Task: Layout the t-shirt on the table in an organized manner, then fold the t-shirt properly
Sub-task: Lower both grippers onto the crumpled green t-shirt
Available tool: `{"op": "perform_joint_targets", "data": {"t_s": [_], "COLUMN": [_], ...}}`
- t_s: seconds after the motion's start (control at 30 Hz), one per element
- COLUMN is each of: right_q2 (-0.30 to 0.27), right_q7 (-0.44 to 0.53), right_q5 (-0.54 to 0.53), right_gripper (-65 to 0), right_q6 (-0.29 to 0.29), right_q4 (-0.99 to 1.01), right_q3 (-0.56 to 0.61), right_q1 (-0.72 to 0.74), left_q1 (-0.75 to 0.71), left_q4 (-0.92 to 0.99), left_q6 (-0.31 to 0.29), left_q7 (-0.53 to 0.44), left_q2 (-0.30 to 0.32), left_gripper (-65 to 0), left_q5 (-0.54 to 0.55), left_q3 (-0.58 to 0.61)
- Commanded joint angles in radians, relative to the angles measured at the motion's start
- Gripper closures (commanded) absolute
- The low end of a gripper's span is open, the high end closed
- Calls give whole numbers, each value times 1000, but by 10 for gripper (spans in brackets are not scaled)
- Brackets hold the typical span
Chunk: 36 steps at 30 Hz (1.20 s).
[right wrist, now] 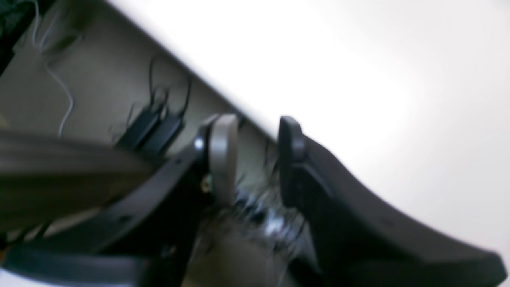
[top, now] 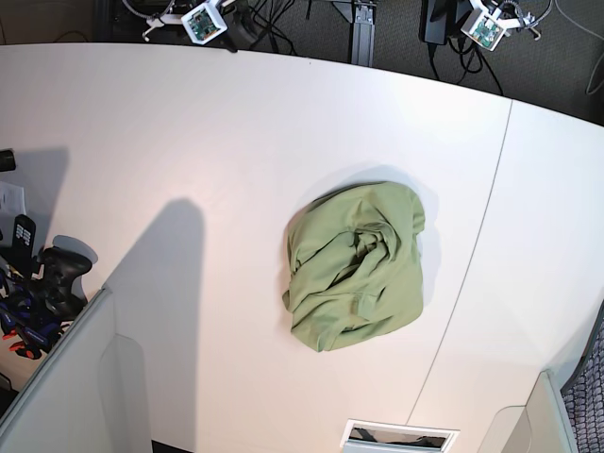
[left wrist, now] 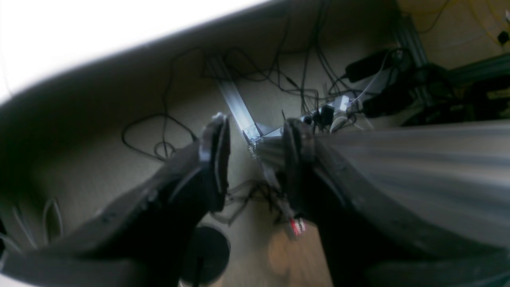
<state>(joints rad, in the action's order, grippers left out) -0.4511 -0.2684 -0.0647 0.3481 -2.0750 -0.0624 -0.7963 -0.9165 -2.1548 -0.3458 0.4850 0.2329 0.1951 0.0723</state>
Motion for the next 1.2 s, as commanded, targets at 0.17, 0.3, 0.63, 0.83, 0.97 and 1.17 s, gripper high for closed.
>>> {"op": "perform_joint_targets", "data": {"t_s": [0.17, 0.3, 0.63, 0.83, 0.97, 1.17], "right_q2": [-21, -11, 46, 212, 333, 455], "right_q7": [17, 18, 33, 38, 61, 94], "right_q5": [-98, -146, -213, -212, -175, -72], "right_gripper": [-310, -339, -339, -352, -435, -437], "right_q6": [-4, -4, -4, -3, -3, -5], "right_q4": [6, 63, 425, 685, 891, 1139], "right_q3": [-8, -7, 131, 220, 220, 220], "right_q1": [217, 383, 859, 1133, 1301, 1468], "left_q1": [92, 205, 589, 794, 896, 1008], "left_q4": [-17, 13, 273, 421, 526, 614], "left_q6": [-6, -6, -2, 17, 54, 55], "left_q7": [-22, -39, -71, -75, -106, -107], "left_q2": [3, 3, 3, 2, 0, -3], "left_gripper": [-261, -343, -349, -349, -349, -349], "left_q5": [3, 2, 2, 2, 2, 13], "left_q3": [-1, -1, -1, -1, -1, -1]}}
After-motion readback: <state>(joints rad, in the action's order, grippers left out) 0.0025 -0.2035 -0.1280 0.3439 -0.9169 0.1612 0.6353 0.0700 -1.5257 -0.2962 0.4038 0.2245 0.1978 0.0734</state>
